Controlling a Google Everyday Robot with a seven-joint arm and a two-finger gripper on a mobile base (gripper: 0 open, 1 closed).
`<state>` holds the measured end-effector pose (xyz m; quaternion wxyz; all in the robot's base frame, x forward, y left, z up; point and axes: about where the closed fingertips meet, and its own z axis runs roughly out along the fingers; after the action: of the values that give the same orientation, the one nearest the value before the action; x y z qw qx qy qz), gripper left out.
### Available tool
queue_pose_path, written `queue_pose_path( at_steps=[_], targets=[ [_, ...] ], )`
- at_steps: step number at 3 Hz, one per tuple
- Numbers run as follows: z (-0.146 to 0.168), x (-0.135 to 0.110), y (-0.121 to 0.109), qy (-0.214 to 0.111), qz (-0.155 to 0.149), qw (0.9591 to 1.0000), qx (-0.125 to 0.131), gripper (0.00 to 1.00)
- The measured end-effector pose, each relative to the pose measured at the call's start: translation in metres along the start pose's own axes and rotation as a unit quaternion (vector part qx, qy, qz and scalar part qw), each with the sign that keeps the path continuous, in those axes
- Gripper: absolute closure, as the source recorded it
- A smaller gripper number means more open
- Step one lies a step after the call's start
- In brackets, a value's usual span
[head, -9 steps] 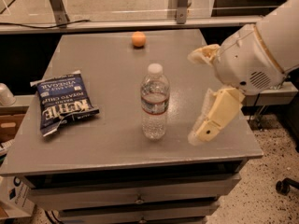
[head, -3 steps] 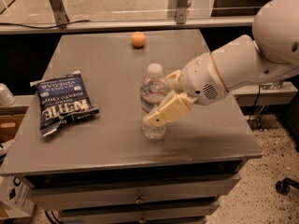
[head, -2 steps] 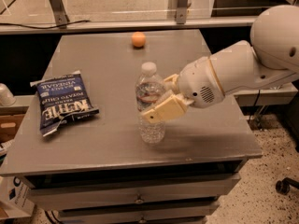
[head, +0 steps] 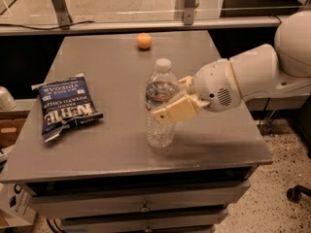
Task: Move water bottle near orange
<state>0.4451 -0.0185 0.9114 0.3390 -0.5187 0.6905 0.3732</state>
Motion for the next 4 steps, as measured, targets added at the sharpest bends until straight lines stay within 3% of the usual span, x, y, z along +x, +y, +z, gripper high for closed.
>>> queue_pose_path(
  at_steps=[1,2,3,4],
  targets=[
    [-0.039,-0.028,-0.010,-0.054,-0.027,0.9975,0.037,1.00],
    [-0.039,-0.028,-0.010,-0.054,-0.027,0.9975,0.037,1.00],
    [-0.051,-0.032,-0.025,-0.063,-0.037,0.9951,0.066,1.00],
    [-0.070,-0.038,-0.058,-0.074,-0.039,0.9914,0.100,1.00]
  ],
)
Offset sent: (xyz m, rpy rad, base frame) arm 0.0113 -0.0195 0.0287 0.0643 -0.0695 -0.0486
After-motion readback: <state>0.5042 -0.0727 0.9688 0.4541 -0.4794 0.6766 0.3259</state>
